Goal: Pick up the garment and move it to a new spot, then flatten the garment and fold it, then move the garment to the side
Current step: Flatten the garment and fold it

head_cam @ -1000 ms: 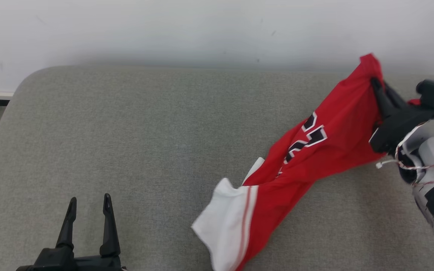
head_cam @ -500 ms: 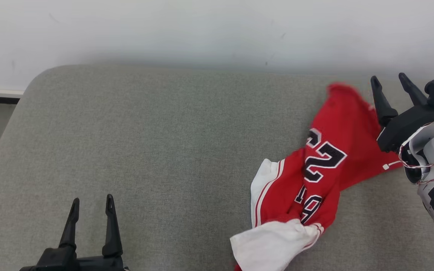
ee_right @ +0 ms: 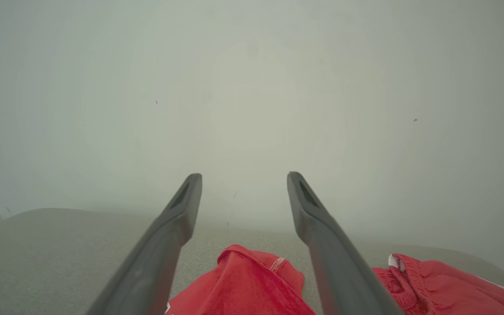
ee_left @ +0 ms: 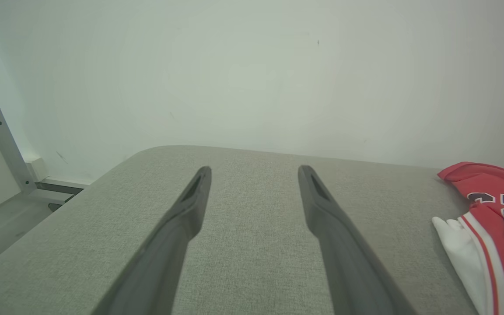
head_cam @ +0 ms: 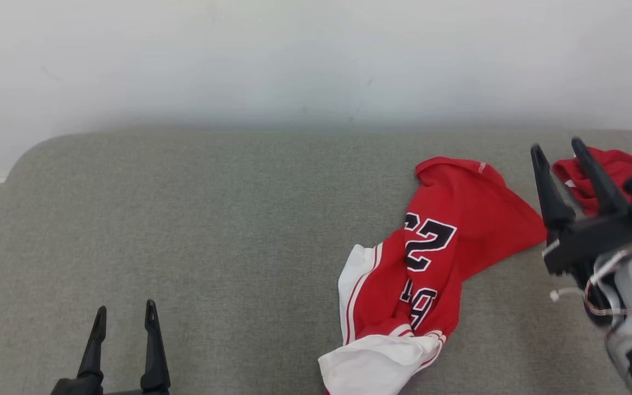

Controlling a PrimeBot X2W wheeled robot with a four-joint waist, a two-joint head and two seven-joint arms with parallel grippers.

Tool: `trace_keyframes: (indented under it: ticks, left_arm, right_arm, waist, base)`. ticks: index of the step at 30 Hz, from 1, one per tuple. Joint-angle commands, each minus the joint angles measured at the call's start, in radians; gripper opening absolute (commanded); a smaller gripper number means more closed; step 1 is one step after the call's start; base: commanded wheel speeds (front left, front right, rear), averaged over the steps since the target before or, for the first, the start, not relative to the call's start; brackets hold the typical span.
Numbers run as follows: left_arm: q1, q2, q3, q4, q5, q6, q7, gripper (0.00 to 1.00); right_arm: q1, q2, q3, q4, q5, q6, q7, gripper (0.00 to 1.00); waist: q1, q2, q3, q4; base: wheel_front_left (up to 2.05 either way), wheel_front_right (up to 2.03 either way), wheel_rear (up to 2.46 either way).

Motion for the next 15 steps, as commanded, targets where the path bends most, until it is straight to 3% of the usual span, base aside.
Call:
trace_keyframes:
  ticks: [1,8,15]
  left_arm:
    - [0.014,-0.001,0.003,-0.006,0.007,0.000,-0.003,1.00]
    - [0.024,-0.001,0.013,-0.012,0.013,-0.006,-0.003,1.00]
    - [0.020,-0.001,0.020,-0.011,0.013,-0.008,-0.003,1.00]
  right_arm:
    - [0.043,0.014,-0.020,-0.027,-0.005,-0.003,-0.004,1.00]
    - [0.354,0.095,-0.209,-0.252,-0.071,-0.003,-0.004,1.00]
    - [0.603,0.251,-0.342,-0.441,-0.149,-0.003,0.023,1.00]
  waist:
    - [0.0001,0.0000,-0.014,-0.016]
    - [0.0001,0.0000,-0.017,-0.028]
    - [0.0001,0.0000,-0.005,-0.036]
  base:
    - [0.00,0.00,0.00]
    - [0.00,0.00,0.00]
    - [0.00,0.00,0.00]
